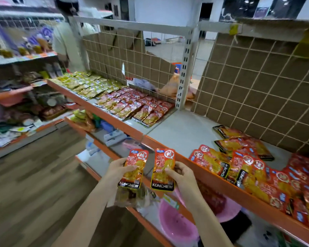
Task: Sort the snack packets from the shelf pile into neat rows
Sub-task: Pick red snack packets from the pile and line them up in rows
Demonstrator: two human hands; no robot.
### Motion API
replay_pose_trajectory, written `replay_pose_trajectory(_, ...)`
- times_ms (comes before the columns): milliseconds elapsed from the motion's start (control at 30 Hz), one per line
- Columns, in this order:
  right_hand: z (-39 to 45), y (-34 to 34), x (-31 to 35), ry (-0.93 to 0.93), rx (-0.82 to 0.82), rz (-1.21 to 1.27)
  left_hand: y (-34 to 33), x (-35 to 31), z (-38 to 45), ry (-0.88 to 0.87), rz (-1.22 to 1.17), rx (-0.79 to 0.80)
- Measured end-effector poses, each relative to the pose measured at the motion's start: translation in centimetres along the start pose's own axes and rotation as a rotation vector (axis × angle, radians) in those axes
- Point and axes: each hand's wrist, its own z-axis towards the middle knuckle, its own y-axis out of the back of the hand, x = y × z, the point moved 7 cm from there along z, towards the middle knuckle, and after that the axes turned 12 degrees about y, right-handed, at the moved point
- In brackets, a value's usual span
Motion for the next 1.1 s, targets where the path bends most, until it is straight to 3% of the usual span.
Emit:
replay_pose_trajectory(300, 8.2, -8.3, 0.7, 0.052, -0.177, -0.015, 7.2, -7.3, 9.0, -0.091, 0.209, 0.057)
replay_pose_trajectory(567, 15.0, -8.0, 2.4, 0.117, -0.383, -0.171, 7.1, -14.0, 15.4, -0.205, 0.294, 0.121)
replay_pose_trajectory(900, 23.2, -8.2, 1.9, 0.097, -0.29, -0.607, 0.9, -18.3, 22.3, -0.378, 0.527, 0.183)
replay_pose_trajectory(1100, 23.7, -8.4, 0.7, 0.057, -0.199, -0.738, -0.6, -17.0, 24.0, -0.549, 1.024, 0.045)
